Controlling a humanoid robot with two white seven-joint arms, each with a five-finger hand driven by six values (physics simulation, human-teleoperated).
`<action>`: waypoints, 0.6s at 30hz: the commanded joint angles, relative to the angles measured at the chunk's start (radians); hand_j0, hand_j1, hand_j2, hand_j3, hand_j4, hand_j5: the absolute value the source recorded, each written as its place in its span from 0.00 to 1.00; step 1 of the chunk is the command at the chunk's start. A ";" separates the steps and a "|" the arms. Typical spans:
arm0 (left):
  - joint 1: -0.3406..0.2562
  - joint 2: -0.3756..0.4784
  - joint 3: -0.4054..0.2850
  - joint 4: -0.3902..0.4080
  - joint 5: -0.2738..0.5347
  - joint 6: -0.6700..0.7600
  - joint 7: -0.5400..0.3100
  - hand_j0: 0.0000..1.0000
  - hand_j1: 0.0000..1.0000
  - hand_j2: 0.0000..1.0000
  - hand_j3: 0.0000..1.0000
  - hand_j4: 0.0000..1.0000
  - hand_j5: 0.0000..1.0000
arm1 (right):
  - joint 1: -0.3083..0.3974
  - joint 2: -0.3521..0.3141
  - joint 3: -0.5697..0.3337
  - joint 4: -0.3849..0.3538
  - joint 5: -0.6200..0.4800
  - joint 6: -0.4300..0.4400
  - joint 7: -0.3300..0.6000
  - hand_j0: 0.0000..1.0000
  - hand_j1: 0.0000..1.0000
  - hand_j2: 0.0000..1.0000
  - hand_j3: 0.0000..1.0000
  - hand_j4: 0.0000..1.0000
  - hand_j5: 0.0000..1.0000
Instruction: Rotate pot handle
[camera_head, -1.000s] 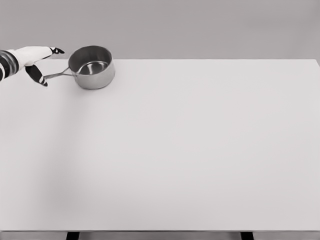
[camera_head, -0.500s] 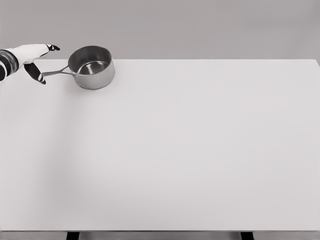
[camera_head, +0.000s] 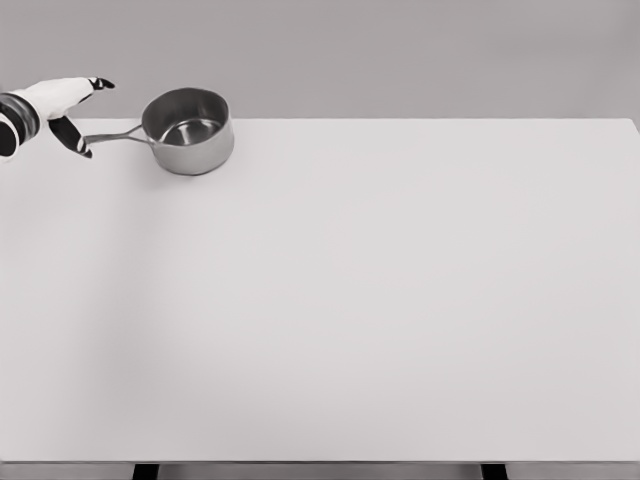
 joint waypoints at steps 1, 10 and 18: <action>0.000 -0.006 0.001 0.028 -0.001 0.001 0.023 1.00 1.00 1.00 1.00 1.00 1.00 | 0.000 0.000 0.000 0.000 -0.001 0.000 0.000 1.00 1.00 1.00 1.00 1.00 1.00; -0.022 -0.006 0.001 0.031 0.016 -0.013 0.031 1.00 1.00 1.00 1.00 1.00 1.00 | 0.000 0.000 0.000 0.000 0.001 0.000 0.000 1.00 1.00 1.00 1.00 1.00 1.00; 0.001 0.137 0.035 -0.012 0.132 -0.494 0.029 1.00 1.00 1.00 1.00 1.00 1.00 | 0.000 0.000 0.000 0.000 -0.001 0.000 0.000 1.00 1.00 1.00 1.00 1.00 1.00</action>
